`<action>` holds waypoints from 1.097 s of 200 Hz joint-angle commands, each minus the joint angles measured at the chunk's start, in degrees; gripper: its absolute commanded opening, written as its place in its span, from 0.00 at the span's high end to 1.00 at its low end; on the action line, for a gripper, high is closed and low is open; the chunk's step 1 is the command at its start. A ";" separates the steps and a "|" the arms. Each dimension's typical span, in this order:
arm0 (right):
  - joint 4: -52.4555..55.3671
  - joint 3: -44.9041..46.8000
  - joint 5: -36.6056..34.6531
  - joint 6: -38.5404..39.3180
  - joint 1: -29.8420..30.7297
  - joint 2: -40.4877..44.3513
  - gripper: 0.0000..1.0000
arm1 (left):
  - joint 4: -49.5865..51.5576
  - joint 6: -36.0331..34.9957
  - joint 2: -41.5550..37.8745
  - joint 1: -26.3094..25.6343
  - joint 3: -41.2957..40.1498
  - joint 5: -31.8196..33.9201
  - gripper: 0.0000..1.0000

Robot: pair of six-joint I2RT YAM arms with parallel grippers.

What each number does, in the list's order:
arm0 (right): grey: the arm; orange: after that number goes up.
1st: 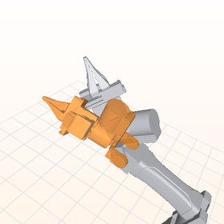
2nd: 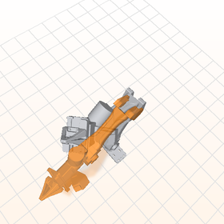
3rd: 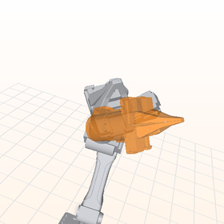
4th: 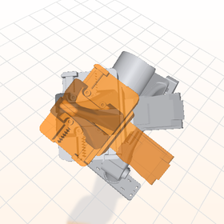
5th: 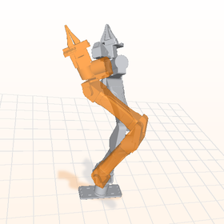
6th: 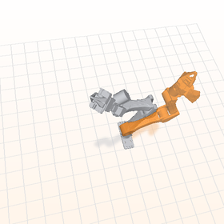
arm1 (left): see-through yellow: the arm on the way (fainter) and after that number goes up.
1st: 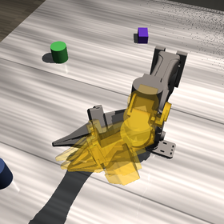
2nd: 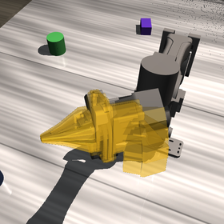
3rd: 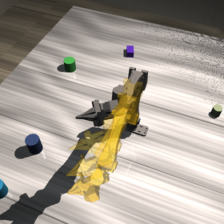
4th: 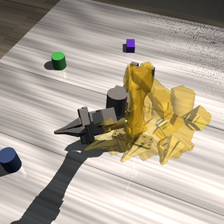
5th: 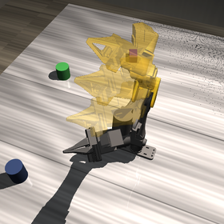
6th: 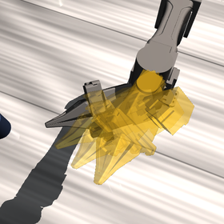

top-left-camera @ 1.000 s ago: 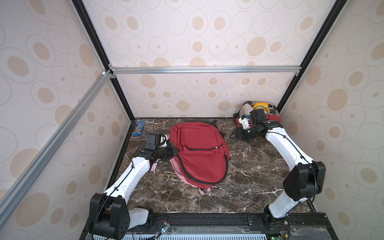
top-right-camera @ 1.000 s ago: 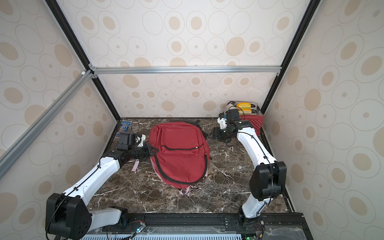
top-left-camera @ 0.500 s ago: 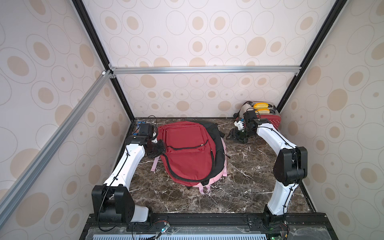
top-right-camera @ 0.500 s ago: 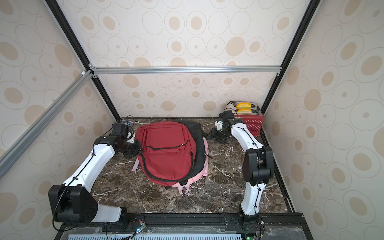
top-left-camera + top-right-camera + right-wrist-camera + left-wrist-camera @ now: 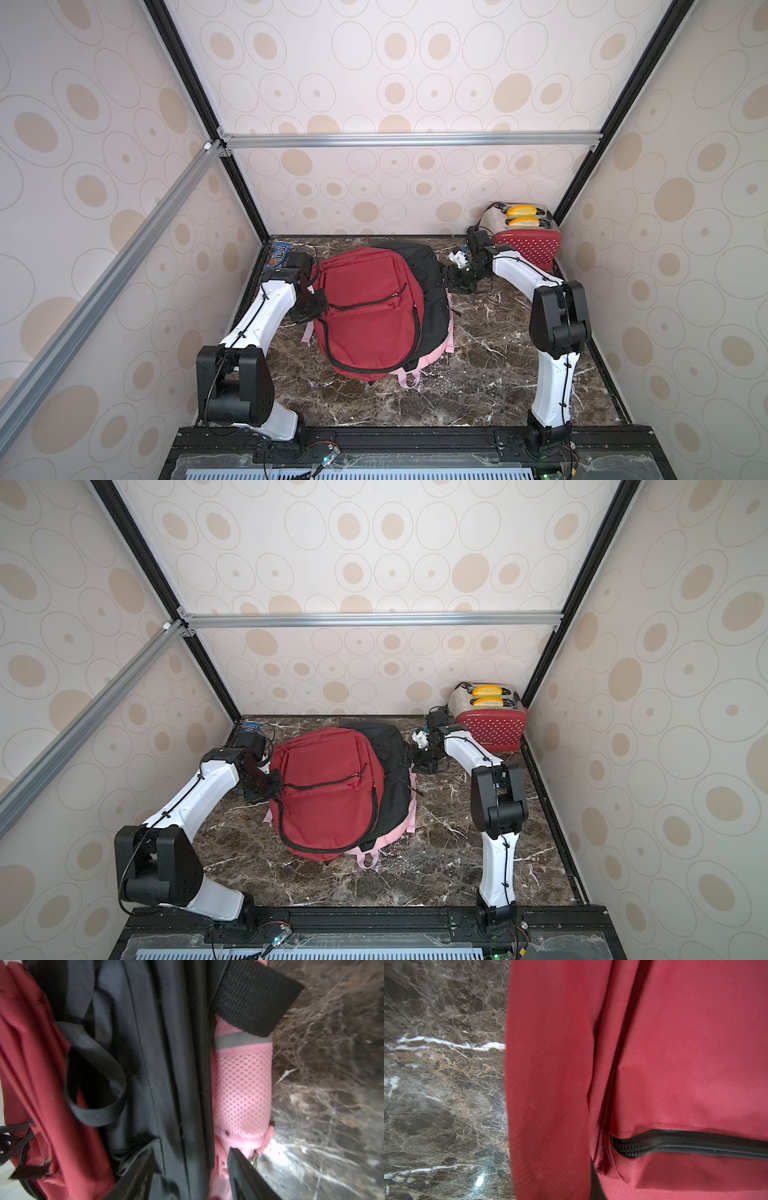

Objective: Zip up the backpack
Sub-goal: Pick up the backpack from the backpack.

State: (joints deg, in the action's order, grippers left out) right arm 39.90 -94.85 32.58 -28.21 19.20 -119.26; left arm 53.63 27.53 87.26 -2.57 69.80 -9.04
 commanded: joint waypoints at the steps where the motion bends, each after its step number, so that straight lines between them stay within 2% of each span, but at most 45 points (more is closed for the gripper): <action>1: -2.71 -0.76 3.89 -0.31 0.35 -1.89 0.42 | 2.25 -0.99 1.25 0.59 1.39 1.02 1.00; 20: -4.92 -0.56 6.39 -1.10 0.63 -2.58 0.44 | 1.49 -0.86 1.97 0.63 0.87 0.35 1.00; 30: -6.25 -0.13 7.18 -1.27 0.74 -2.64 0.49 | 1.15 -0.90 2.15 0.63 0.56 0.02 1.00; 35: -6.90 0.13 7.60 -1.45 0.88 -2.58 0.53 | 1.05 -0.81 2.27 0.63 0.34 -0.08 1.00; 56: -8.89 1.68 8.49 -2.29 1.04 -1.57 0.85 | 0.78 -0.82 1.89 0.63 -0.18 -0.26 1.00; 74: -7.98 2.73 6.49 -1.64 1.02 1.37 1.00 | 0.36 -0.32 1.21 0.63 -0.71 -0.63 1.00; 106: -0.76 1.72 -1.07 1.43 1.66 8.51 1.00 | -0.78 0.80 0.63 0.63 -0.72 -2.49 1.00; 139: 11.85 -5.55 -15.25 6.39 4.94 14.66 1.00 | -2.15 2.32 0.93 0.63 -0.02 -4.09 1.00; 177: 22.30 -12.42 -27.40 7.35 8.42 20.76 1.00 | -2.81 3.82 0.68 0.63 -0.19 -1.42 1.00; 219: 31.10 -23.02 -29.48 7.66 11.71 25.29 1.00 | -6.17 5.01 2.82 0.63 -1.14 -1.62 1.00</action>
State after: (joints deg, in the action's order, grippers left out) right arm 64.84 -111.55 6.70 -22.09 29.43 -97.86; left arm 50.54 30.28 89.06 -2.24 68.84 -10.90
